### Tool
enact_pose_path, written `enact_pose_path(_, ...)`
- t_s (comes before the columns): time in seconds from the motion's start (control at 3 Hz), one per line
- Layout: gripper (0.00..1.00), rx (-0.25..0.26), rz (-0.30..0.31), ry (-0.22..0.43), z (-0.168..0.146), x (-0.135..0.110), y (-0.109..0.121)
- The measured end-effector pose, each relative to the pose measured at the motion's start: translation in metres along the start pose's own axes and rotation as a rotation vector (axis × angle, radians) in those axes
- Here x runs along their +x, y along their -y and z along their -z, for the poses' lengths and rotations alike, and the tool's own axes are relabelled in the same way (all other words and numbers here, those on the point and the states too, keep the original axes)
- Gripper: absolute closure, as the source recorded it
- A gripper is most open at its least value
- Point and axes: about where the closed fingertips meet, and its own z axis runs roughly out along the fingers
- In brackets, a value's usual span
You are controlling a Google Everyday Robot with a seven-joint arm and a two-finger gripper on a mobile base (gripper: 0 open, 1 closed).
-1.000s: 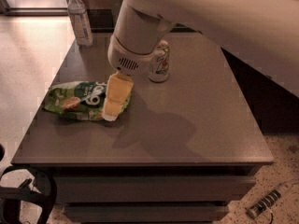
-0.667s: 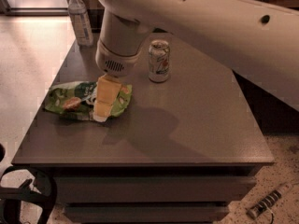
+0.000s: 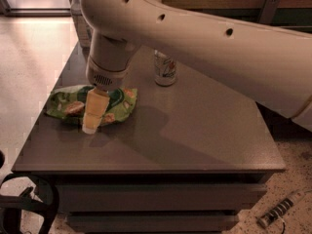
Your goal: Pick green rice chip bag
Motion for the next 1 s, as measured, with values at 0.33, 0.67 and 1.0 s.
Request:
enact_pose_path(0.33, 0.27, -0.007, -0.020, 0.037, -0.0235, -0.0061, -0.0032)
enact_pose_path(0.67, 0.49, -0.007, -0.017, 0.033, -0.0218, -0.0058, -0.0041)
enact_pose_path(1.0, 0.72, -0.007, -0.015, 0.032, -0.0217, -0.0063, -0.0049)
